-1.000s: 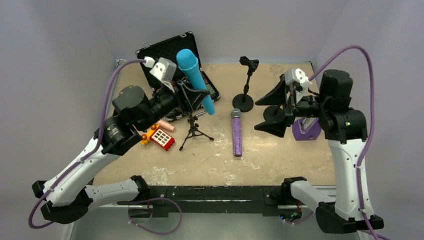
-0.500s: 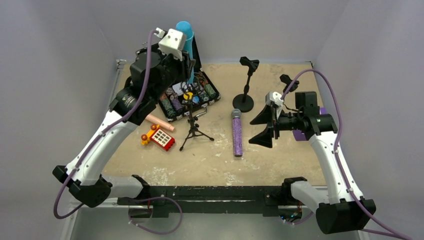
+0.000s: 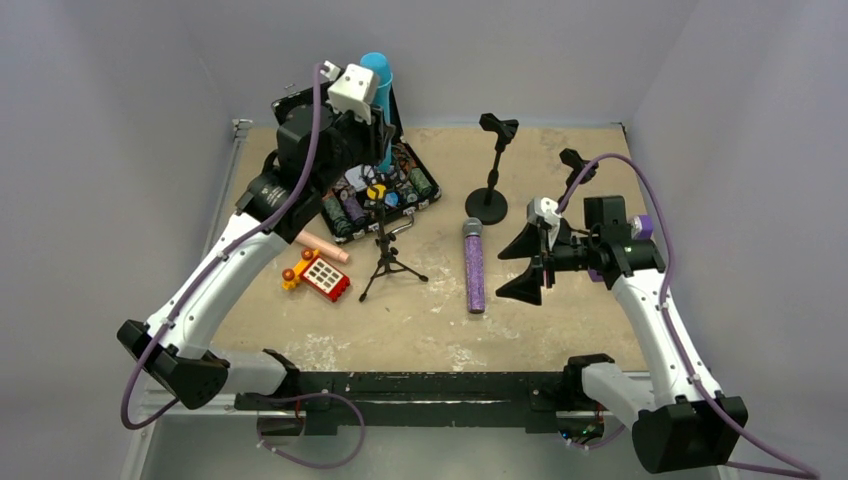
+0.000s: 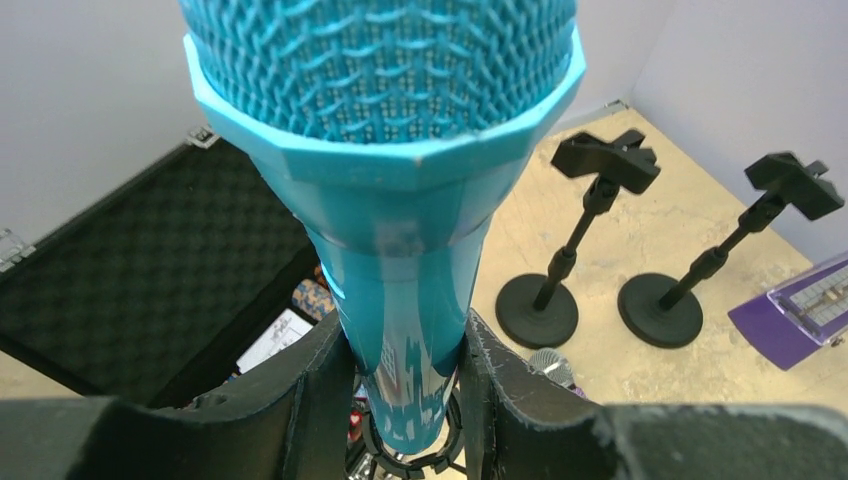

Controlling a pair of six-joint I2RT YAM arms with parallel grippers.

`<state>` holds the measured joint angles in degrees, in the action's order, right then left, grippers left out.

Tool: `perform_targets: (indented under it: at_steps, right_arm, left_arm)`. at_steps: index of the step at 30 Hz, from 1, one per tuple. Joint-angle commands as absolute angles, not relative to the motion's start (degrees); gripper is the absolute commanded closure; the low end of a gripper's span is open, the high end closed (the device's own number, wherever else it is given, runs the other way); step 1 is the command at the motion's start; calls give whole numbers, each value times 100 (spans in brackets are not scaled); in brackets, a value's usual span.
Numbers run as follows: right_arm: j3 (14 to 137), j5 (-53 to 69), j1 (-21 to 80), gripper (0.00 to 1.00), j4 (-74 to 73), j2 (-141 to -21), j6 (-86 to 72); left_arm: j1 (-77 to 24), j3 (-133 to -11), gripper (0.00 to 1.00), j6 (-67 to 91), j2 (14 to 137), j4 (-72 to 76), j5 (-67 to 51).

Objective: Attach the microphones to the stand

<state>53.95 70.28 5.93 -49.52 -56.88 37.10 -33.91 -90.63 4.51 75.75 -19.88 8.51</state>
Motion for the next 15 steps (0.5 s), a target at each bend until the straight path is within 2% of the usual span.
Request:
perform_targets:
  at_steps: [1, 10, 11, 13, 15]
  right_arm:
    - [5338, 7216, 589, 7, -4845, -5732, 3953]
    - [5221, 7236, 588, 7, -4900, -5858, 4136]
    - [5214, 7234, 589, 7, -4922, -5881, 4158]
    - [5212, 7248, 589, 7, -4968, -5926, 4227]
    - [5215, 7268, 588, 7, -5007, -5961, 4267]
  left_arm:
    - [-3280, -8647, 100, 728, 7486, -1377, 588]
    - [-3268, -7231, 100, 932, 7245, -117, 340]
    - [-3265, -7131, 97, 991, 7226, -98, 370]
    - [-3269, -6980, 77, 1093, 7165, -94, 458]
    - [-3265, -6860, 49, 1189, 7052, -97, 577]
